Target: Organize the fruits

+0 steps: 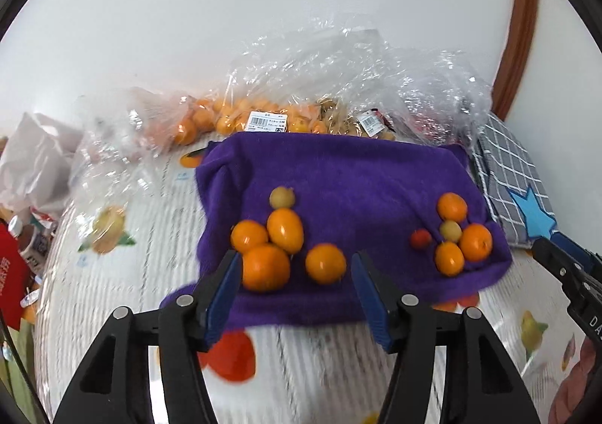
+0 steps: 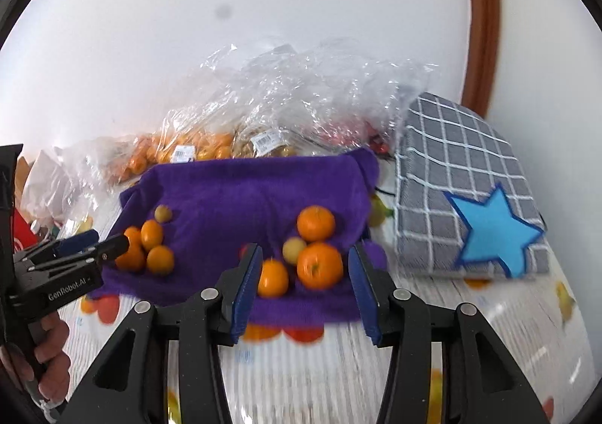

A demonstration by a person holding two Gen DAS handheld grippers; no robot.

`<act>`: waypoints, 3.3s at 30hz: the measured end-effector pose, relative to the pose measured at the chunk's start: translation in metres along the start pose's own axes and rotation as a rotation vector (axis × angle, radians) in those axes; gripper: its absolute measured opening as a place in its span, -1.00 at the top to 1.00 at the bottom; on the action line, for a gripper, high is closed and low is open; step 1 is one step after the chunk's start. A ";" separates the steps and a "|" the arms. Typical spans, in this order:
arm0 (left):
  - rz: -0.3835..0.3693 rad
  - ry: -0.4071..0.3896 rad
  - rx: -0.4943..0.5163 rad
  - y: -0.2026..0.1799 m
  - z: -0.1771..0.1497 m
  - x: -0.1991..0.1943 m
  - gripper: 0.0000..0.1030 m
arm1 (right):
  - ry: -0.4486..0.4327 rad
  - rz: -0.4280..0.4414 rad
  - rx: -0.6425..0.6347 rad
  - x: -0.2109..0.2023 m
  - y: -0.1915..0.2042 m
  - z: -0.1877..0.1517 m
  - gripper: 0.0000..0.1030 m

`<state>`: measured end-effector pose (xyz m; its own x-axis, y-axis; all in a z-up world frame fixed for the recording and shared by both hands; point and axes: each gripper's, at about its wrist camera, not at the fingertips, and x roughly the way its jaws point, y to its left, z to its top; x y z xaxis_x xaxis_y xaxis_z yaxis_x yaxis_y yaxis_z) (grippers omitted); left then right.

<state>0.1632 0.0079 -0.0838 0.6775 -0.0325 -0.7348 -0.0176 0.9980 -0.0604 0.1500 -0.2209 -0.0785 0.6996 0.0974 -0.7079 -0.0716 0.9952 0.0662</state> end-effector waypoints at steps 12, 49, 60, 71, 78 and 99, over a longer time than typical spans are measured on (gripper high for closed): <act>-0.027 -0.045 0.021 -0.013 -0.036 -0.076 -0.47 | -0.047 -0.041 0.073 -0.088 -0.009 -0.042 -0.48; 0.023 -0.152 0.032 -0.032 -0.057 -0.135 -0.60 | -0.086 -0.070 0.045 -0.151 -0.011 -0.061 -0.79; 0.026 -0.155 0.029 -0.031 -0.057 -0.134 -0.60 | -0.088 -0.071 0.046 -0.151 -0.010 -0.062 -0.79; 0.037 -0.158 0.027 -0.029 -0.058 -0.135 -0.60 | -0.097 -0.066 0.042 -0.154 -0.007 -0.063 -0.79; 0.036 -0.158 0.028 -0.029 -0.058 -0.135 -0.60 | -0.098 -0.065 0.044 -0.154 -0.007 -0.062 -0.79; 0.038 -0.164 0.021 -0.029 -0.057 -0.137 -0.60 | -0.103 -0.065 0.042 -0.158 -0.005 -0.062 -0.79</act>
<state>0.0284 -0.0196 -0.0200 0.7878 0.0125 -0.6158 -0.0310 0.9993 -0.0193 -0.0040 -0.2413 -0.0102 0.7716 0.0301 -0.6354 0.0050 0.9986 0.0533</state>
